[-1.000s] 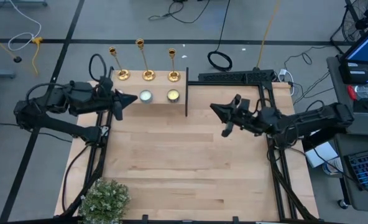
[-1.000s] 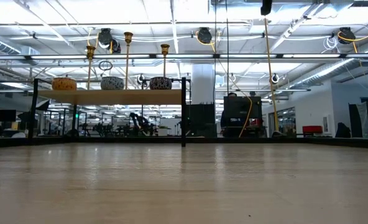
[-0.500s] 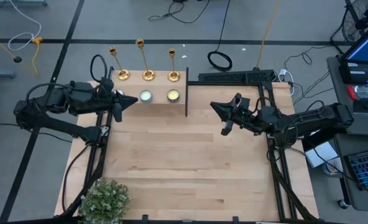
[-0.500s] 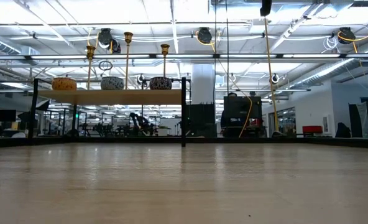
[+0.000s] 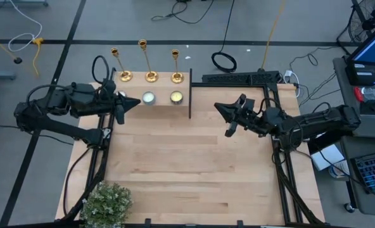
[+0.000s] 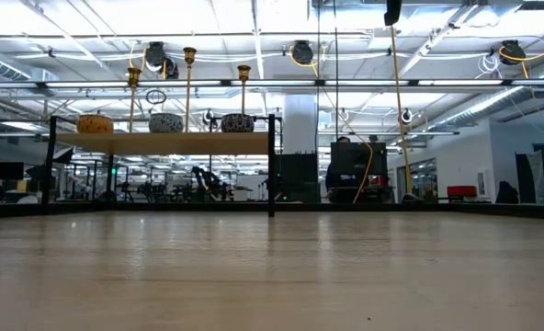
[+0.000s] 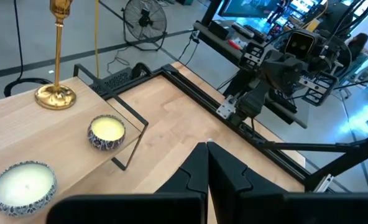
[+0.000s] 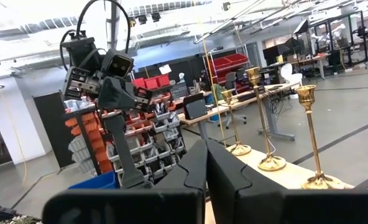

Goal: Pick & Place candle stick holders
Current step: Return to Home Position

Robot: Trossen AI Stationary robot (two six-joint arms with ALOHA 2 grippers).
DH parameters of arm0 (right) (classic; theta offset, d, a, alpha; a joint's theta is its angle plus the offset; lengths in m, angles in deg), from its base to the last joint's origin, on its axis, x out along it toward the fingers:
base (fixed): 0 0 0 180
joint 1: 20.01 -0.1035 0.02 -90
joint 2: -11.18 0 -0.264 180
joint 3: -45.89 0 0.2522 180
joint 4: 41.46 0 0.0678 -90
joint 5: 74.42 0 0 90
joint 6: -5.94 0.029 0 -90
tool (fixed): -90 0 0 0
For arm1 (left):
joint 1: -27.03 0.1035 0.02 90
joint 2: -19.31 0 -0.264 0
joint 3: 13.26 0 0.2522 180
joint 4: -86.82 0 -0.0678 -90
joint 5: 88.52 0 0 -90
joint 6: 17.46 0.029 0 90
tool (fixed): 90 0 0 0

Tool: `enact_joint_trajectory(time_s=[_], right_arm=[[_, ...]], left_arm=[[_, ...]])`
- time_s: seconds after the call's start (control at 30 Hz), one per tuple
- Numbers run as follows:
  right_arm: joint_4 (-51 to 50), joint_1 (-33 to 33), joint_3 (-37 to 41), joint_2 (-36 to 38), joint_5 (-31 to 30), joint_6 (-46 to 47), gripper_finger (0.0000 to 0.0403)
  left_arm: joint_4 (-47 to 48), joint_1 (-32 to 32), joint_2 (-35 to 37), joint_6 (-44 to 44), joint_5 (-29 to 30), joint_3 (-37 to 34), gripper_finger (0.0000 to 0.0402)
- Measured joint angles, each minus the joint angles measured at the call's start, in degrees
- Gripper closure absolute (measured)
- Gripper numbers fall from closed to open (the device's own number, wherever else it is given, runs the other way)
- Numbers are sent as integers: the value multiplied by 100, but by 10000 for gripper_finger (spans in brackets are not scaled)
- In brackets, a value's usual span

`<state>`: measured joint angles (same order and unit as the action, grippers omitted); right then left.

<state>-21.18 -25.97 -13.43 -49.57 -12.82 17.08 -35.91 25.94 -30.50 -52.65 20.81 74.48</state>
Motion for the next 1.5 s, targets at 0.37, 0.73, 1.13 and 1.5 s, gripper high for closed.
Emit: enact_joint_trajectory(time_s=[0.37, 0.73, 1.13, 1.5], right_arm=[[-19, 2, 0, 37, 13, -26, 403], [-268, 2, 2, 47, 213, -205, 403], [-2905, 1, 7, 481, 1066, 776, 403], [-3343, 461, 395, 1287, 2451, 365, 403]], left_arm=[[-7, 1, 1, 21, 4, 0, 398], [-7, -2, -1, 22, 4, 0, 398], [-2, -15, -1, 51, -133, 0, 396], [-27, -15, -15, -309, -73, 0, 399]])
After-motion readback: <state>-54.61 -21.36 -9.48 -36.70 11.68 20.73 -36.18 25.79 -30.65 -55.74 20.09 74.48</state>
